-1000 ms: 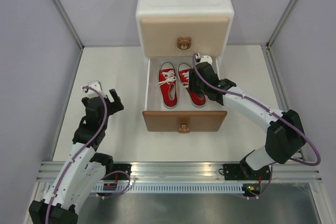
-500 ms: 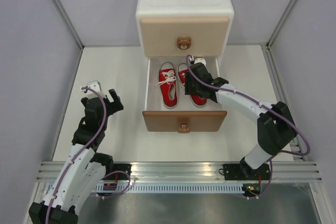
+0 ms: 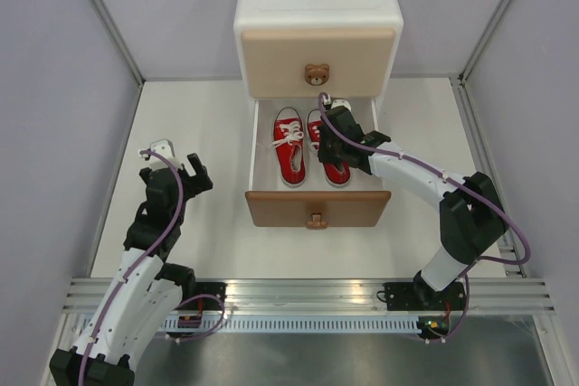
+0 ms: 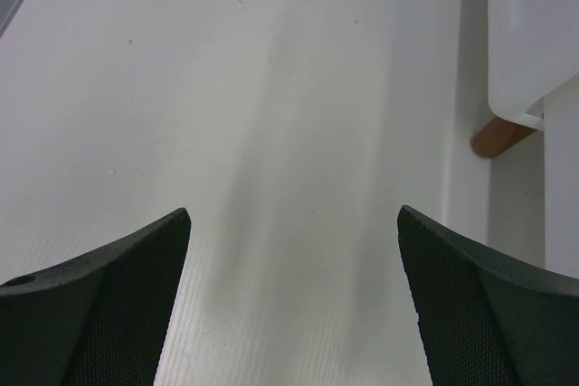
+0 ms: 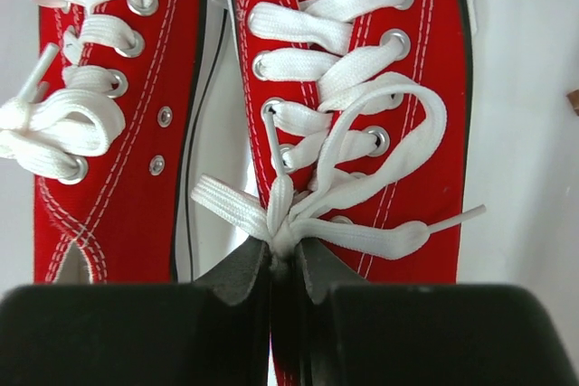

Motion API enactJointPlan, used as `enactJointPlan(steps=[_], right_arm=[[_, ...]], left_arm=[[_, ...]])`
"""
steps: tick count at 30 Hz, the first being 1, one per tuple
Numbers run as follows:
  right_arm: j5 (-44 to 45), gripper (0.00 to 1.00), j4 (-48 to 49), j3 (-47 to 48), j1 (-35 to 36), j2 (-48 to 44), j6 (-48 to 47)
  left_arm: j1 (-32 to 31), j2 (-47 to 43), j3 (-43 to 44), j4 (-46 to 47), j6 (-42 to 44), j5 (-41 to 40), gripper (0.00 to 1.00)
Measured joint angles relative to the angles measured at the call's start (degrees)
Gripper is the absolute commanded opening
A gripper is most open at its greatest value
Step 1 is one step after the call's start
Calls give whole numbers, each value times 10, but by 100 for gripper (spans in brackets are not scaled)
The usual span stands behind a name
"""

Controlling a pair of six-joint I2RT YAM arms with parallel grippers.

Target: Place and organize the shoes in the shoe cabinet

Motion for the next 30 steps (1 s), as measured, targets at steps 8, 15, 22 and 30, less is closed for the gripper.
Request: enactJointPlan(steps=[8,15,22,30], right_arm=[[-17,1,9,0,3,0,37],[-32,11,15,0,4,0,55],[-37,40,16,0,5,0,61],[-42,68,14,0,6,-13,62]], left_arm=[[0,0,0,0,0,0,97],[0,0,0,0,0,0,97],[0,0,0,0,0,0,97],[0,0,0,0,0,2,97]])
